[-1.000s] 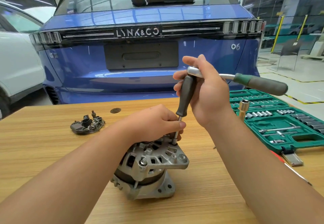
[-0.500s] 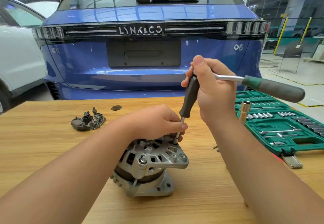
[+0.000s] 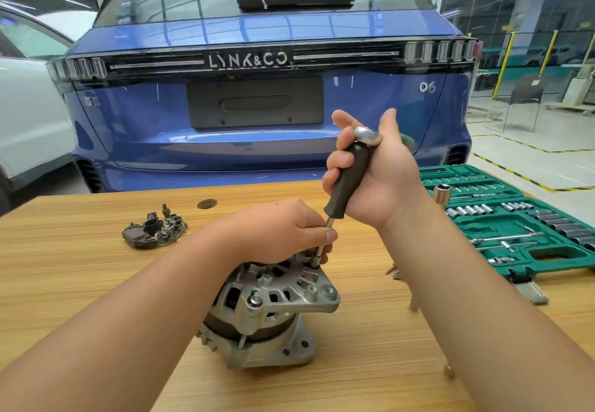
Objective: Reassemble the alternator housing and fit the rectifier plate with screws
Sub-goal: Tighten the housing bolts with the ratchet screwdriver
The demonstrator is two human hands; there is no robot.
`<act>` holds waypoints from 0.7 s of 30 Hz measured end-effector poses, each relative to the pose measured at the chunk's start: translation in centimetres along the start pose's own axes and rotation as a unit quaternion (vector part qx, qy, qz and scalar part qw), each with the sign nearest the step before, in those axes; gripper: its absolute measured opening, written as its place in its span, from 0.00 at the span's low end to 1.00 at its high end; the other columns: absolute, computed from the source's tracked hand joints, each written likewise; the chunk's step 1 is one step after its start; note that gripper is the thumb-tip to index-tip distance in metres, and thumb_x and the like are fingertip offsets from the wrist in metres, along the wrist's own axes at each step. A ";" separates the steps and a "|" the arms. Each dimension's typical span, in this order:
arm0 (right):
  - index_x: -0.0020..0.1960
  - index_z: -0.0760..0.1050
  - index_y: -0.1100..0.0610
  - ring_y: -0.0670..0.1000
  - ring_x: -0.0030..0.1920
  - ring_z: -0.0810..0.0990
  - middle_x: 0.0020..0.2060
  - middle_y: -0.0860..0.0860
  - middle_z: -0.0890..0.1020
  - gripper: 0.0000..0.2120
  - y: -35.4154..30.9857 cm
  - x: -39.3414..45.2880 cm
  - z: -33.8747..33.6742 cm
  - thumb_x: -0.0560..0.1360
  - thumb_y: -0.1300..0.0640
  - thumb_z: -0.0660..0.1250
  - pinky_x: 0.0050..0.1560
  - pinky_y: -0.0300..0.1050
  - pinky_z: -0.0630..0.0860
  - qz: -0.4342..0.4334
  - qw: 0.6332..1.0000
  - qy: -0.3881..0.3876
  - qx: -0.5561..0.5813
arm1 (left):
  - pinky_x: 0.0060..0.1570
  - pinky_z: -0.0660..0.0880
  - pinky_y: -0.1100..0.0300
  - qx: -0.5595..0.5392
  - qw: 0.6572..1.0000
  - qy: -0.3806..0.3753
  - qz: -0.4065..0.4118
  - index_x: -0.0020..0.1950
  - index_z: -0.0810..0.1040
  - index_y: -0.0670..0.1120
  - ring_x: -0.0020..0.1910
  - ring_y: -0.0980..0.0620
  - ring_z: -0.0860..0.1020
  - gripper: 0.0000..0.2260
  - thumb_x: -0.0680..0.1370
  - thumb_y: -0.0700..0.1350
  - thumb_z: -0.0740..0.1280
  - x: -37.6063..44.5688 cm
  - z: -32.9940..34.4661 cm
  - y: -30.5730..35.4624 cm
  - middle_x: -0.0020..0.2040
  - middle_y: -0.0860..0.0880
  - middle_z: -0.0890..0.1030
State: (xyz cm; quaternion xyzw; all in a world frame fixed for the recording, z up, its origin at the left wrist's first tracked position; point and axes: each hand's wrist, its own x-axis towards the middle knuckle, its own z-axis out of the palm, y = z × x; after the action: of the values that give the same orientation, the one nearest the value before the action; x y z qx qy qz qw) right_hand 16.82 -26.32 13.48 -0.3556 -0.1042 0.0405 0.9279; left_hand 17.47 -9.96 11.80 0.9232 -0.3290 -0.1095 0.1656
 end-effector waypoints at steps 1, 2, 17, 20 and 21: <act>0.49 0.82 0.52 0.46 0.26 0.74 0.31 0.46 0.80 0.33 0.0 0.0 -0.1 0.79 0.29 0.49 0.31 0.37 0.72 0.006 1.000 -0.010 0.002 | 0.31 0.67 0.72 -0.003 1.000 0.000 0.000 0.46 0.83 0.57 0.33 0.71 0.75 0.15 0.85 0.57 0.59 -0.1 0.0 0.0 0.30 0.71 0.77; 0.48 0.84 0.51 0.46 0.27 0.75 0.32 0.46 0.80 0.31 0.2 0.0 0.0 0.79 0.29 0.52 0.32 0.38 0.73 0.001 1.000 -0.027 -0.007 | 0.35 0.68 0.69 -0.008 1.000 0.002 -0.002 0.46 0.84 0.57 0.35 0.70 0.76 0.15 0.84 0.58 0.60 -0.1 0.0 -0.1 0.33 0.71 0.78; 0.43 0.76 0.47 0.46 0.32 0.84 0.32 0.43 0.80 0.08 2.3 -0.5 0.0 0.81 0.53 0.68 0.32 0.35 0.74 -0.456 0.781 0.111 -0.412 | 0.45 0.72 0.62 -0.040 0.999 -0.009 0.002 0.48 0.81 0.59 0.41 0.68 0.79 0.12 0.85 0.57 0.60 -0.1 0.1 0.2 0.46 0.65 0.85; 0.46 0.77 0.50 0.48 0.31 0.82 0.33 0.47 0.82 0.13 2.2 -0.7 0.8 0.81 0.42 0.63 0.33 0.41 0.76 -0.319 0.884 0.106 -0.326 | 0.54 0.77 0.55 -0.053 0.999 -0.004 -0.005 0.48 0.82 0.58 0.45 0.65 0.81 0.12 0.84 0.57 0.60 -0.1 0.1 -0.1 0.46 0.64 0.85; 0.49 0.78 0.51 0.49 0.30 0.80 0.34 0.48 0.82 0.17 2.0 -0.7 1.0 0.82 0.39 0.60 0.32 0.43 0.76 -0.245 0.934 0.083 -0.247 | 0.55 0.77 0.53 -0.051 0.999 0.002 -0.007 0.47 0.82 0.58 0.46 0.63 0.81 0.13 0.84 0.58 0.60 -0.2 0.1 -0.2 0.46 0.64 0.85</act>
State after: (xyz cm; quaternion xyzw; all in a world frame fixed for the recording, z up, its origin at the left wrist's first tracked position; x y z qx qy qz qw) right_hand 15.95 -24.29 12.75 -0.5395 -0.1174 -0.2444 0.7971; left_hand 17.40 -9.73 11.66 0.9160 -0.3165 -0.1258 0.2121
